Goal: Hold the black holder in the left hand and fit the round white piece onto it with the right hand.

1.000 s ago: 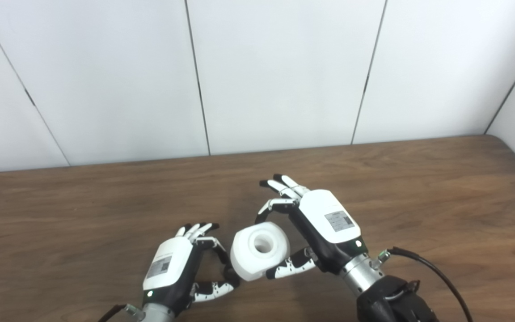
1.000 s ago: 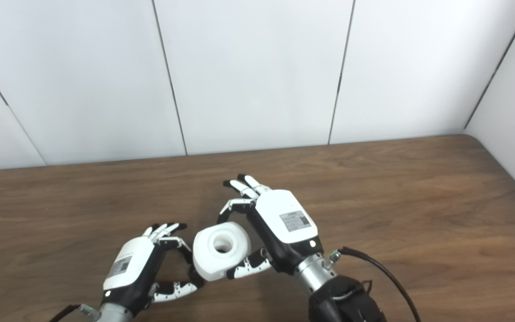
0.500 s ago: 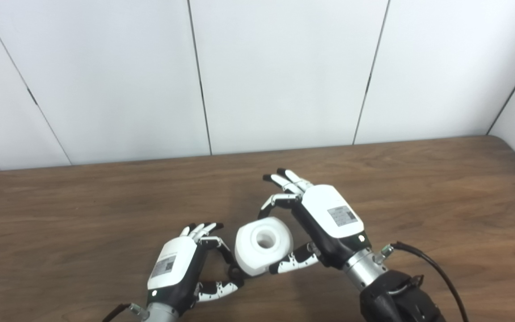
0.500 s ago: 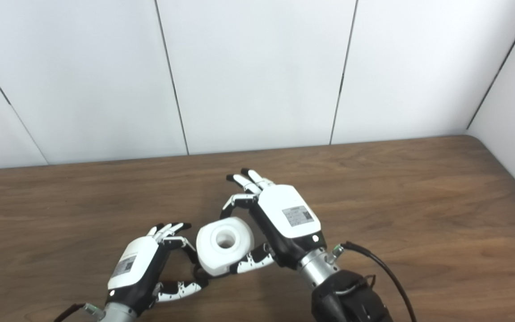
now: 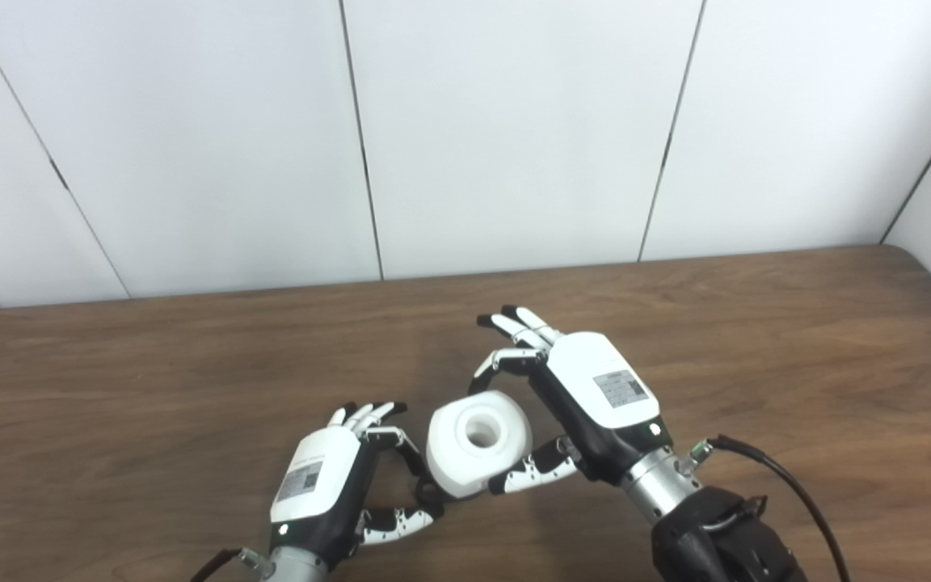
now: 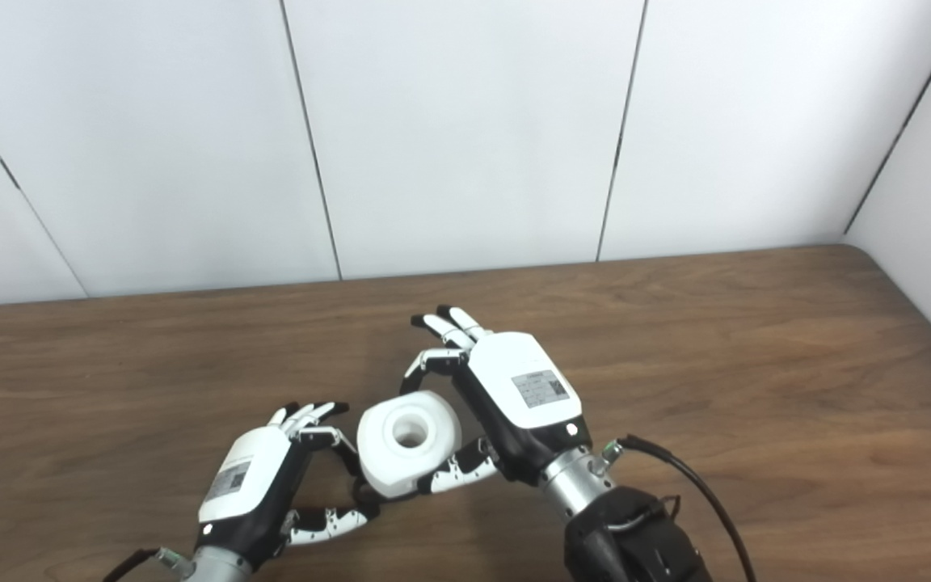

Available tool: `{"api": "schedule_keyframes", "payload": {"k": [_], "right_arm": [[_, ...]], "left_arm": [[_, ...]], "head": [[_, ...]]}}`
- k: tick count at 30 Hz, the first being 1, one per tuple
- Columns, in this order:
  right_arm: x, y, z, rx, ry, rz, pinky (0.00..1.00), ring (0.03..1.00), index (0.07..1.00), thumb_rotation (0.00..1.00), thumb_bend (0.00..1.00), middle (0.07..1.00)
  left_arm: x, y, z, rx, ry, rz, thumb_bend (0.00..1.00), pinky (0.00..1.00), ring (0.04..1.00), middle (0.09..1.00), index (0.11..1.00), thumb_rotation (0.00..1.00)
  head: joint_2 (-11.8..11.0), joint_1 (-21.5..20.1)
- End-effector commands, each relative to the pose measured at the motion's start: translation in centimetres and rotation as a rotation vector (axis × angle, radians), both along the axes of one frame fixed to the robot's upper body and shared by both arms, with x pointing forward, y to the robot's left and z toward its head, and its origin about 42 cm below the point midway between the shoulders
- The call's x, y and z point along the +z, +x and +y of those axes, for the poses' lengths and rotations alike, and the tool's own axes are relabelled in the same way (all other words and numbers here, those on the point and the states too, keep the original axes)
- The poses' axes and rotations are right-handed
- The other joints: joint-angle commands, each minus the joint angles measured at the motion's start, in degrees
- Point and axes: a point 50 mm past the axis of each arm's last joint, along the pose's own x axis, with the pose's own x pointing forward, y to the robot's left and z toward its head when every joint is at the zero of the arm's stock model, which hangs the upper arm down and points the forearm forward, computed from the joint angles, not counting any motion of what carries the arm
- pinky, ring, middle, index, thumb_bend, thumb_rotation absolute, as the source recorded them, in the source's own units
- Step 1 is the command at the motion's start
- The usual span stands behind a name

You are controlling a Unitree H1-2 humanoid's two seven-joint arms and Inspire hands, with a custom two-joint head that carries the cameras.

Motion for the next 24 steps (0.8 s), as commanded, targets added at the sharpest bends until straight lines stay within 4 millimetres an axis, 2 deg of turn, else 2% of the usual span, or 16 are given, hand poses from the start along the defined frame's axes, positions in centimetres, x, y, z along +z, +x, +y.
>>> {"api": "schedule_keyframes", "payload": {"k": [1, 24], "right_arm": [[0.60, 0.08, 0.22, 0.015, 0.006, -0.037, 0.82, 0.956, 0.479, 0.14, 0.51, 0.906], [-0.02, -0.12, 0.28, 0.033, 0.013, -0.020, 0.87, 0.953, 0.479, 0.14, 0.51, 0.906]], "left_arm": [[1.08, 0.45, -0.45, 0.004, -0.024, -0.071, 0.52, 1.00, 0.928, 0.888, 0.480, 0.05], [0.77, 0.48, -0.86, 0.003, -0.032, -0.092, 0.52, 1.00, 0.916, 0.880, 0.480, 0.05]], "head": [[0.04, 0.27], [0.21, 1.55]]}}
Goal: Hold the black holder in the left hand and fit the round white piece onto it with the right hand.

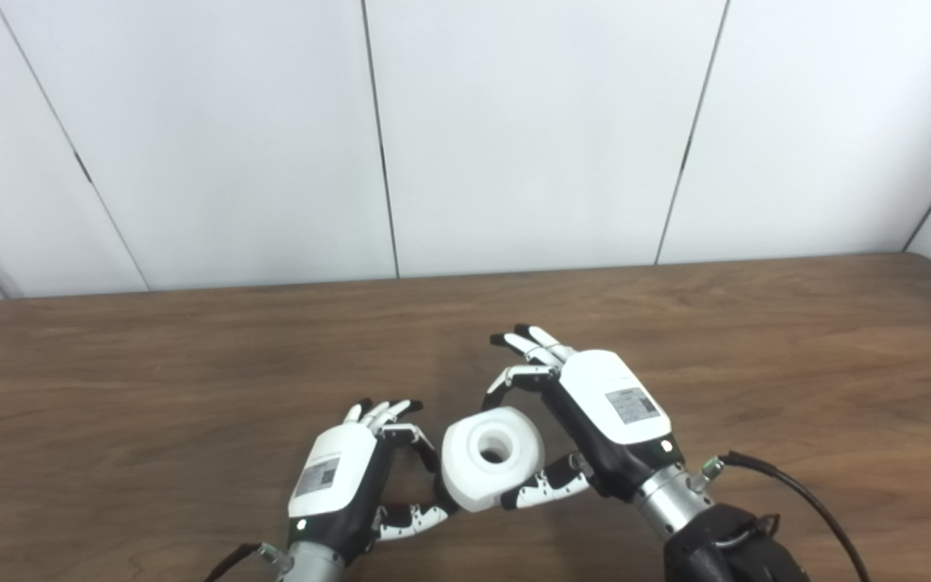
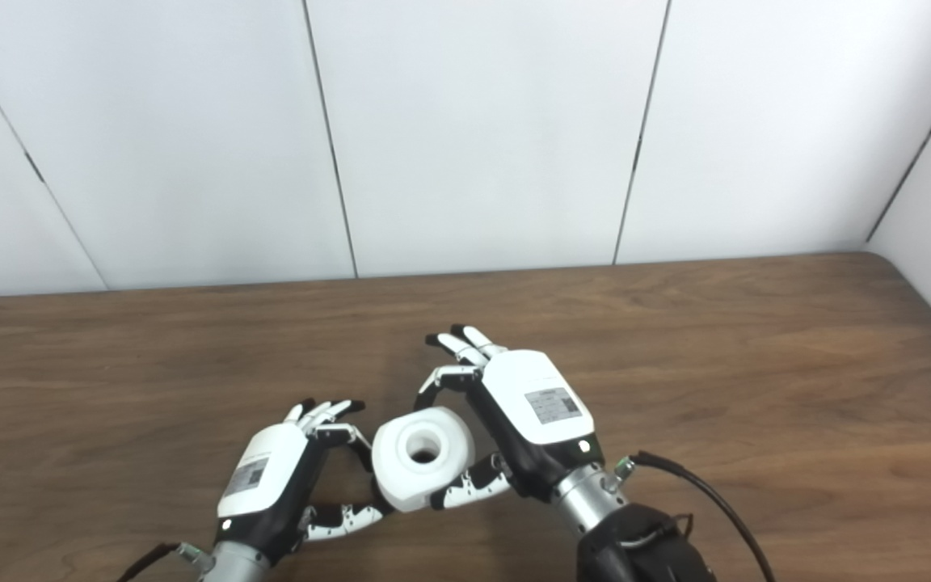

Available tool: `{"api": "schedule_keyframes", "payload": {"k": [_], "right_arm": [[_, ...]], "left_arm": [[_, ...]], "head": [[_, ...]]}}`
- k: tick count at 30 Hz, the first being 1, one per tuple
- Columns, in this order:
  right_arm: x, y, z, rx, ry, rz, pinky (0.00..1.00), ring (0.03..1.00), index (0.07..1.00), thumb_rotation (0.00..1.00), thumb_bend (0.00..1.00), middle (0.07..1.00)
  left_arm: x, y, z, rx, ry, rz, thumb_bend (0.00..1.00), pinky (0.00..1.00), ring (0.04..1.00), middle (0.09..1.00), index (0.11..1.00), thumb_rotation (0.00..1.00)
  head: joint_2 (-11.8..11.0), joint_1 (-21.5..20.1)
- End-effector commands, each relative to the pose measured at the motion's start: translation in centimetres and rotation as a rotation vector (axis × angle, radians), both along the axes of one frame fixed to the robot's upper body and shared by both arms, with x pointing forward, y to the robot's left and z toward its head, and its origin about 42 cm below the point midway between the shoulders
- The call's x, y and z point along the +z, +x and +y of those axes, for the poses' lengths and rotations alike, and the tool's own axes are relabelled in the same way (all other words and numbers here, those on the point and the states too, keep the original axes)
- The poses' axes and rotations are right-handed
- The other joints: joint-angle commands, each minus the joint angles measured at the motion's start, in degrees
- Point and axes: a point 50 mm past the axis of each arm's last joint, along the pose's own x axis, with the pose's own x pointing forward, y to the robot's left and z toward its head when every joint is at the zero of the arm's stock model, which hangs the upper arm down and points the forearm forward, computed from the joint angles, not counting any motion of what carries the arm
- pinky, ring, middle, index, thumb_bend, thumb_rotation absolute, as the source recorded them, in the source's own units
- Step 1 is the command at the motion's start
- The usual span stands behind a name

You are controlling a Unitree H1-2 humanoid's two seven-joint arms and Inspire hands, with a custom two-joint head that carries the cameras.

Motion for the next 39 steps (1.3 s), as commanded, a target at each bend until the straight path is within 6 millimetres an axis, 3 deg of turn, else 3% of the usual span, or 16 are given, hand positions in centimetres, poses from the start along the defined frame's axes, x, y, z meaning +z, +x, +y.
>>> {"api": "schedule_keyframes", "payload": {"k": [1, 39], "right_arm": [[1.03, 0.16, 0.31, 0.023, 0.015, -0.055, 0.87, 0.954, 0.479, 0.14, 0.51, 0.907], [1.75, 0.79, 0.81, -0.020, -0.097, 0.000, 0.84, 0.939, 0.482, 0.15, 0.51, 0.884]], "left_arm": [[1.21, 0.46, -0.52, -0.008, -0.018, -0.072, 0.52, 1.00, 0.917, 0.881, 0.480, 0.05], [1.05, 0.45, -0.77, -0.008, -0.025, -0.073, 0.52, 1.00, 0.923, 0.882, 0.480, 0.05]], "head": [[0.02, 0.07], [-0.57, 0.04]]}}
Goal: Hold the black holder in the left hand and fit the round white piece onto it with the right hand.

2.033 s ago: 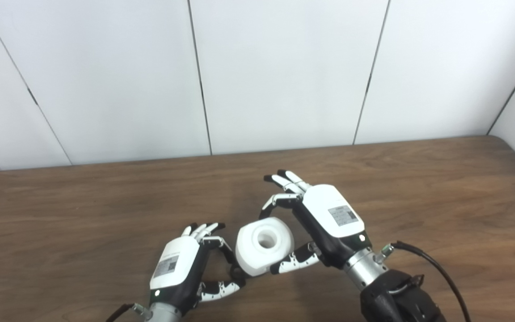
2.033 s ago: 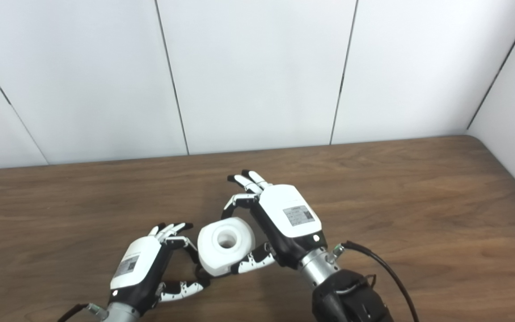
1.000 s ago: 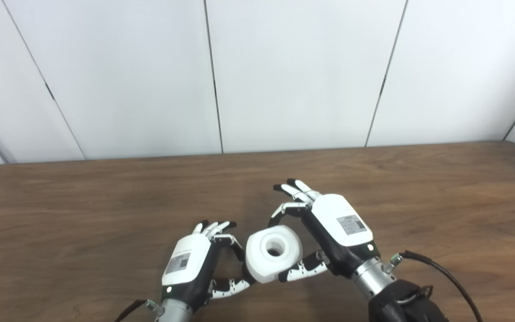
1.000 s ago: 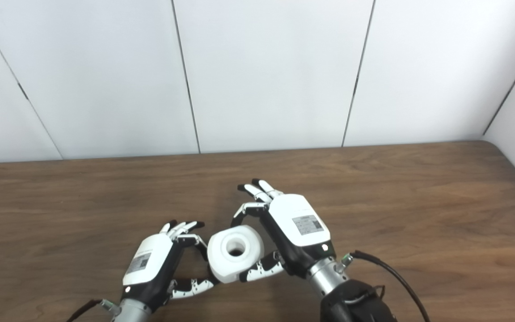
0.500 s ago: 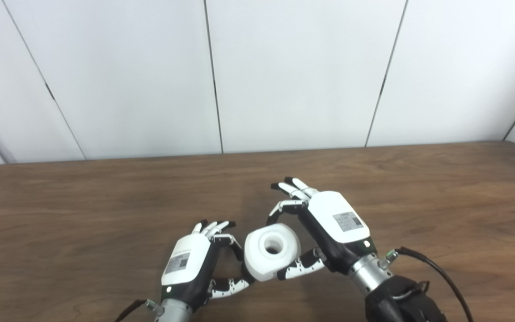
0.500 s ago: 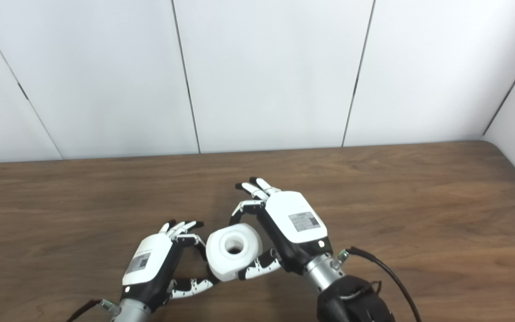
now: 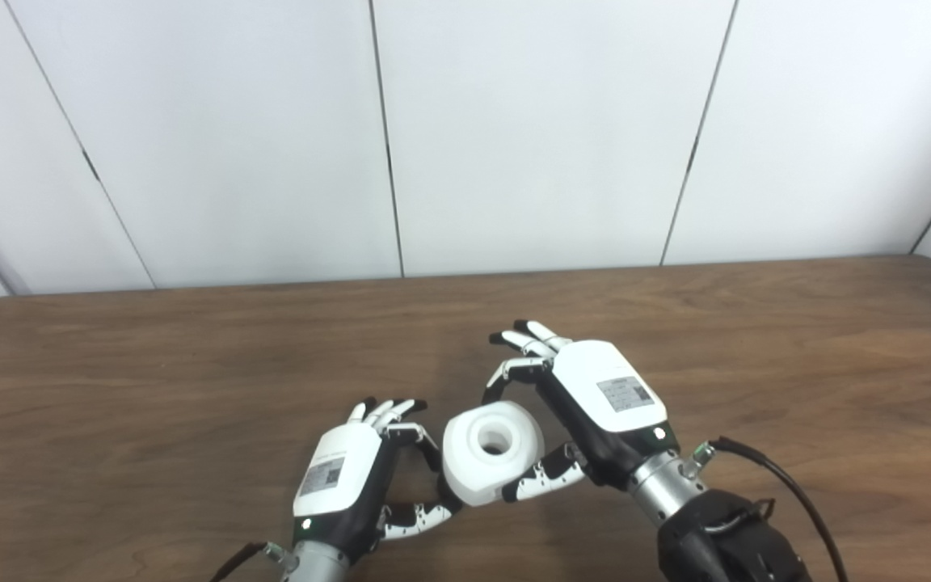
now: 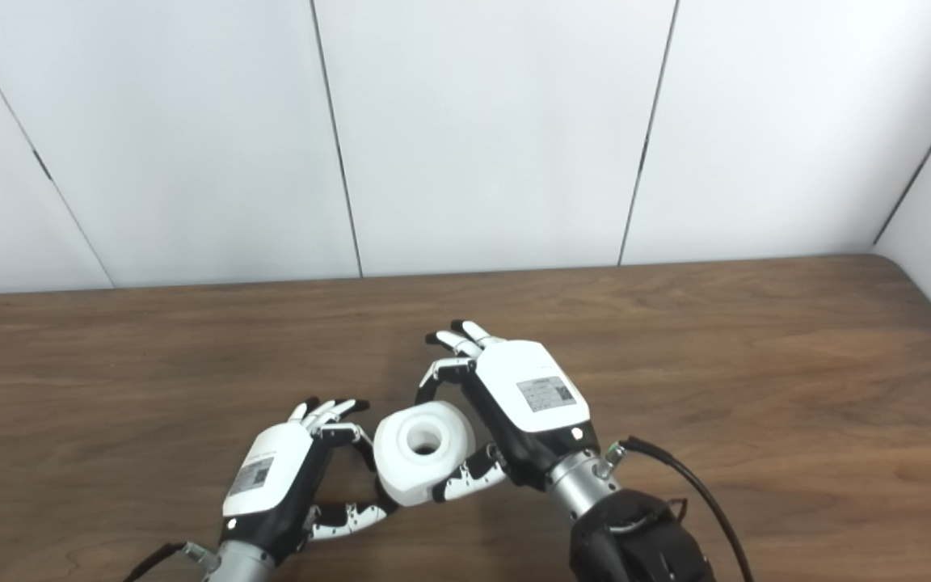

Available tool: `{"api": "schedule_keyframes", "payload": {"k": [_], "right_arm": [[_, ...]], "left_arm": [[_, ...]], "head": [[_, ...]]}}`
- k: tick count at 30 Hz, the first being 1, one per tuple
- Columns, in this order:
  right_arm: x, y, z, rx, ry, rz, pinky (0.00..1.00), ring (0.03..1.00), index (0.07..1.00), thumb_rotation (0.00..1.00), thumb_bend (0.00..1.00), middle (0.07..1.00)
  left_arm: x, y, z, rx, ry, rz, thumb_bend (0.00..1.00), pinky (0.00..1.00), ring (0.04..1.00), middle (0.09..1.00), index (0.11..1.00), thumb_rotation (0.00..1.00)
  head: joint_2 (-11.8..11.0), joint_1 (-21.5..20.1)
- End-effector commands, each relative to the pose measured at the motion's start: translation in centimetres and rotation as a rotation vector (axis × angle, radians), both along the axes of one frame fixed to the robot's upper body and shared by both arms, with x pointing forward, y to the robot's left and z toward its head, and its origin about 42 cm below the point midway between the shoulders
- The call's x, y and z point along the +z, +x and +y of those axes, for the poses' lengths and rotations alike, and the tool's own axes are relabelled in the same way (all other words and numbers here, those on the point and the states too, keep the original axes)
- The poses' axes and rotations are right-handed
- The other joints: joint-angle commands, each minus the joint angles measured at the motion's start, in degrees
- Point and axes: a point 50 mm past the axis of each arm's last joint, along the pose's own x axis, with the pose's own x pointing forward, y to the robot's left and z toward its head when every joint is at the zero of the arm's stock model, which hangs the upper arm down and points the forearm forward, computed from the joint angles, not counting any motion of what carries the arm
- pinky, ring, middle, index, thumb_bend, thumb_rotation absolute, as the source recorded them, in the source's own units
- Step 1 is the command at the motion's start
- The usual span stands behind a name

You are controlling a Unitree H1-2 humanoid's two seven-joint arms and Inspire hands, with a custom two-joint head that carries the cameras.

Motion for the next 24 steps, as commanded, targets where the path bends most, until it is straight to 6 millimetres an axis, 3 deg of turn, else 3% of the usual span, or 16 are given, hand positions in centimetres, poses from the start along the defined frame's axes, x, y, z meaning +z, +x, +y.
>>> {"api": "schedule_keyframes", "payload": {"k": [1, 11, 24], "right_arm": [[0.82, 0.13, 0.22, 0.011, -0.019, -0.025, 0.84, 0.936, 0.482, 0.15, 0.51, 0.883], [0.83, 0.07, 0.13, 0.011, -0.030, -0.022, 0.82, 0.932, 0.482, 0.15, 0.51, 0.881], [0.83, 0.00, 0.18, 0.010, -0.016, -0.007, 0.86, 0.946, 0.483, 0.15, 0.51, 0.896]], "left_arm": [[1.20, 0.47, -0.59, -0.011, -0.027, -0.067, 0.52, 1.00, 0.921, 0.880, 0.480, 0.05], [1.22, 0.47, -0.66, -0.012, -0.022, -0.067, 0.52, 1.00, 0.920, 0.882, 0.480, 0.05], [1.20, 0.47, -0.66, -0.012, -0.020, -0.068, 0.52, 1.00, 0.920, 0.882, 0.480, 0.05]], "head": [[0.04, 0.04], [-0.10, 0.17], [-0.17, 0.20]]}}
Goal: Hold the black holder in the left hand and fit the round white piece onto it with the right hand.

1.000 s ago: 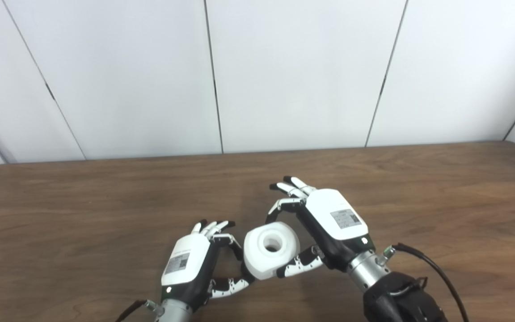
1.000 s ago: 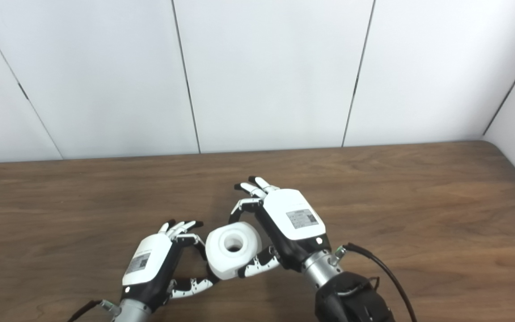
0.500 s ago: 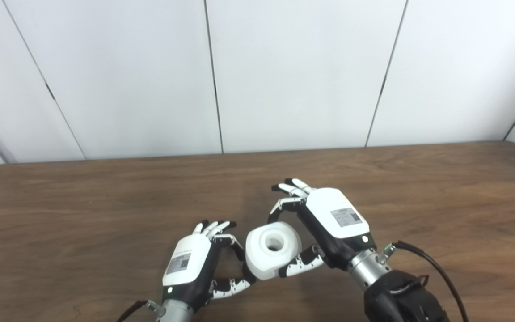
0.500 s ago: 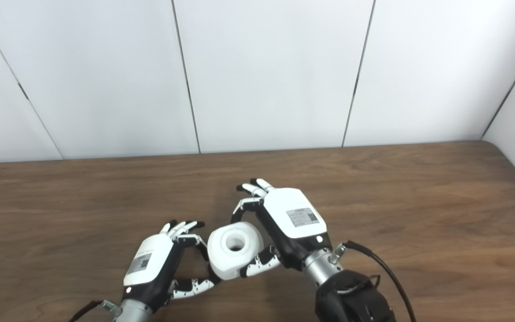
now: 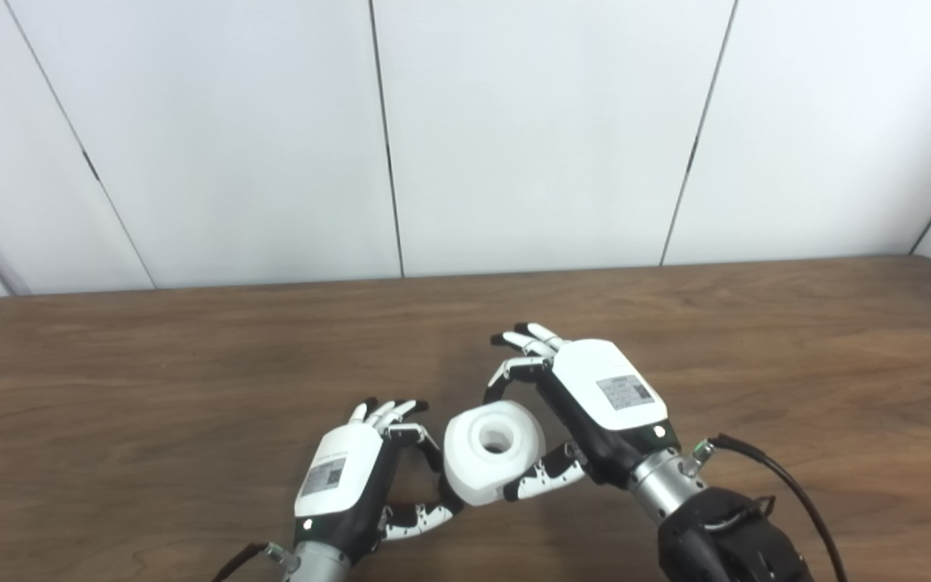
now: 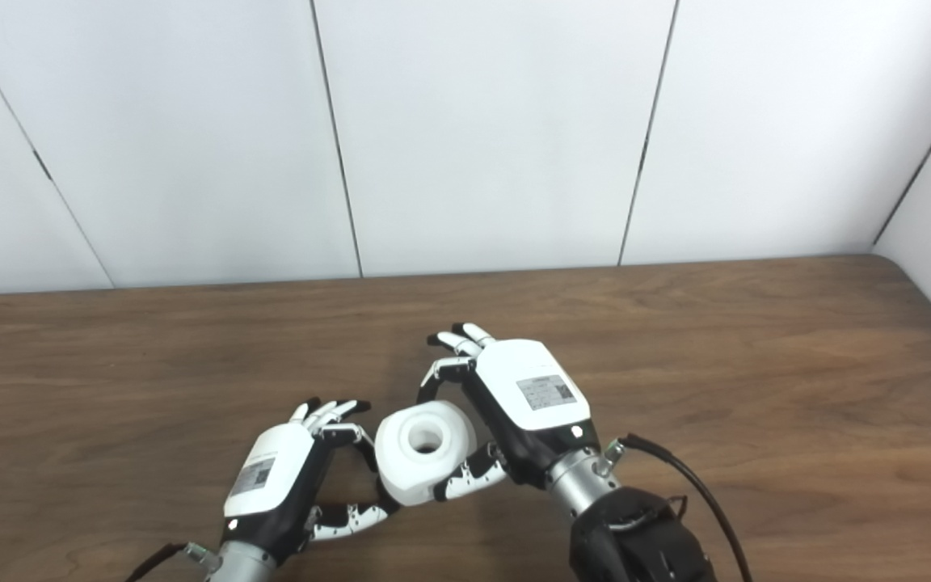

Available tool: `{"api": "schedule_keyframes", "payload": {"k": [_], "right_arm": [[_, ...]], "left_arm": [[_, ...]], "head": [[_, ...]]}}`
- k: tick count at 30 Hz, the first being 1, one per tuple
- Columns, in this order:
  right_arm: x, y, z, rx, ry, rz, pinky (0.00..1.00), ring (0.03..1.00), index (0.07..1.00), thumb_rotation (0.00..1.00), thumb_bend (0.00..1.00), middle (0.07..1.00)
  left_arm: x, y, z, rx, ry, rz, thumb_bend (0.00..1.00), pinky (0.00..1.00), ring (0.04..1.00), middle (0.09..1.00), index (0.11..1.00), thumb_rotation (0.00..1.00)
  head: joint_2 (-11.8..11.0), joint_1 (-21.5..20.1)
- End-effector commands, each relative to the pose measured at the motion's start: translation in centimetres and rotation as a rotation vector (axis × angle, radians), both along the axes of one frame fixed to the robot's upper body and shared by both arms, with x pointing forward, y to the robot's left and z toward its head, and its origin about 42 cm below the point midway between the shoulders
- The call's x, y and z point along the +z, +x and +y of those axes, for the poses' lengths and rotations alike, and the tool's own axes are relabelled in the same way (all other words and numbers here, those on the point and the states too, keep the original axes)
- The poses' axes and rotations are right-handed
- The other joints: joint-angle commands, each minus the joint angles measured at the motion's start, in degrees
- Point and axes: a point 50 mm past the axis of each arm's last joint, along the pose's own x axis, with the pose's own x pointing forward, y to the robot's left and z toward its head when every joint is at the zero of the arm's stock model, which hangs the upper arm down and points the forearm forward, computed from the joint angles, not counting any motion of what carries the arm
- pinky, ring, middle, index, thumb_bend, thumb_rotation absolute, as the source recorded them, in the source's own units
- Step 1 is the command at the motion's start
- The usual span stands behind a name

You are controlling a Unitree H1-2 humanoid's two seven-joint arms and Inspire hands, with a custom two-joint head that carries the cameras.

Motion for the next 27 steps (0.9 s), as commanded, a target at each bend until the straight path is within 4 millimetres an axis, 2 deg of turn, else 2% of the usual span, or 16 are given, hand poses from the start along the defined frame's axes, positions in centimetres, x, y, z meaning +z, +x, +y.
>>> {"api": "schedule_keyframes", "payload": {"k": [1, 4, 6, 8, 10, 14, 27], "right_arm": [[0.66, -0.04, 0.11, 0.012, -0.002, -0.008, 0.87, 0.948, 0.483, 0.15, 0.51, 0.898], [0.73, -0.09, 0.08, 0.019, 0.005, 0.013, 0.88, 0.964, 0.493, 0.16, 0.52, 0.919], [0.87, -0.12, 0.12, 0.019, 0.009, 0.032, 0.89, 0.984, 0.661, 0.35, 0.79, 0.944], [1.03, -0.14, 0.18, 0.018, 0.012, 0.046, 0.90, 0.996, 0.743, 0.41, 0.91, 0.962], [1.14, -0.14, 0.22, 0.020, 0.015, 0.054, 0.87, 0.999, 0.803, 0.43, 0.98, 0.974], [1.26, -0.11, 0.27, 0.025, 0.019, 0.066, 0.84, 1.000, 0.876, 0.47, 1.00, 0.993], [1.41, -0.03, 0.45, 0.025, 0.014, 0.099, 0.83, 1.000, 0.931, 0.45, 1.00, 1.000]], "left_arm": [[1.22, 0.49, -0.57, -0.011, -0.021, -0.067, 0.52, 1.00, 0.921, 0.882, 0.480, 0.05], [1.22, 0.51, -0.56, -0.012, -0.023, -0.066, 0.52, 1.00, 0.919, 0.881, 0.480, 0.05], [1.18, 0.54, -0.55, -0.013, -0.024, -0.068, 0.52, 1.00, 0.917, 0.879, 0.480, 0.05], [1.16, 0.56, -0.54, -0.012, -0.021, -0.069, 0.52, 1.00, 0.914, 0.878, 0.480, 0.05], [1.16, 0.56, -0.55, -0.012, -0.018, -0.070, 0.52, 1.00, 0.911, 0.878, 0.480, 0.05], [1.14, 0.57, -0.54, -0.012, -0.017, -0.067, 0.52, 1.00, 0.914, 0.880, 0.480, 0.05], [1.17, 0.58, -0.50, -0.011, -0.020, -0.066, 0.52, 1.00, 0.916, 0.880, 0.480, 0.05]], "head": [[0.00, 0.01], [-0.05, 0.01], [-0.07, -0.02], [-0.07, -0.02], [-0.15, -0.04], [-0.15, -0.04], [-0.18, -0.18]]}}
